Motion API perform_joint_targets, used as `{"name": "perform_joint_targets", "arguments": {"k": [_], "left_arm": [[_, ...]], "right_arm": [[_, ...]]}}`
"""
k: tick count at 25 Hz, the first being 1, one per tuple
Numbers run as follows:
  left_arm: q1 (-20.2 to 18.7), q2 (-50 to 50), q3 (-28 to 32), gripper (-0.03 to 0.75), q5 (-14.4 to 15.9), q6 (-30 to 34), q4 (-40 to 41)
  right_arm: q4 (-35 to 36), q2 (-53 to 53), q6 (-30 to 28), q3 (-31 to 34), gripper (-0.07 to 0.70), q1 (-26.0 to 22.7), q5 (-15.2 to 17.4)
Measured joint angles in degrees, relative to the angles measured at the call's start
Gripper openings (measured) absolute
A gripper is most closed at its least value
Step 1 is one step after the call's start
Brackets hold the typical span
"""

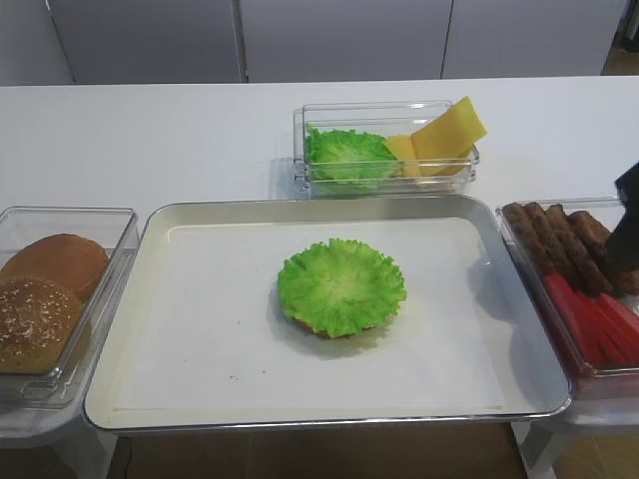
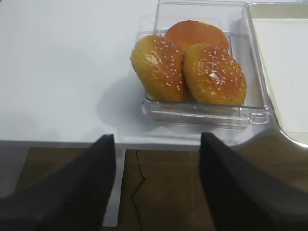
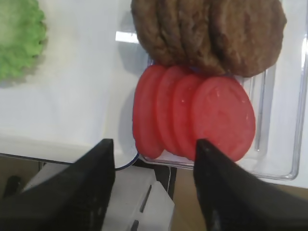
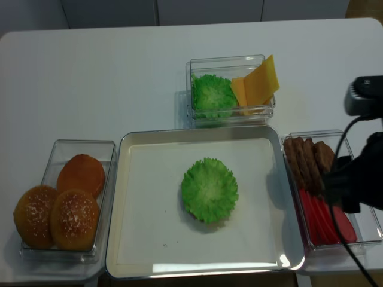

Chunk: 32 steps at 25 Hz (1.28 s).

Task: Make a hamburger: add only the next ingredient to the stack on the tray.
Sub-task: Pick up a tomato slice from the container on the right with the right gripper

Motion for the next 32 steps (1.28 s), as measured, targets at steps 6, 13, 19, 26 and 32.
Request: {"name": "perform_joint_targets", "arguments": {"k": [6, 13, 19, 26, 32], "left_arm": [[0.0, 0.0, 0.0, 0.411, 0.0, 0.0, 0.0], [0.0, 0.0, 0.0, 0.411, 0.0, 0.0, 0.0], [0.0, 0.0, 0.0, 0.411, 0.0, 0.0, 0.0], [0.0, 0.0, 0.0, 0.411, 0.0, 0.0, 0.0], [0.0, 0.0, 0.0, 0.411, 0.0, 0.0, 0.0]], "right_arm": [[-7.16, 7.18, 8.22, -0.23, 0.4, 9.29, -0.56], [-11.33, 15.02, 12.41, -0.23, 0.396, 13.0, -3.31], [-11.9, 17.14, 12.74, -0.23, 0.316, 13.0, -4.42], [-12.78, 17.24, 12.76, -0.27, 0.225, 13.0, -4.32], [-13.19, 17.35, 12.86, -0.27, 0.127, 13.0, -4.12]]}}
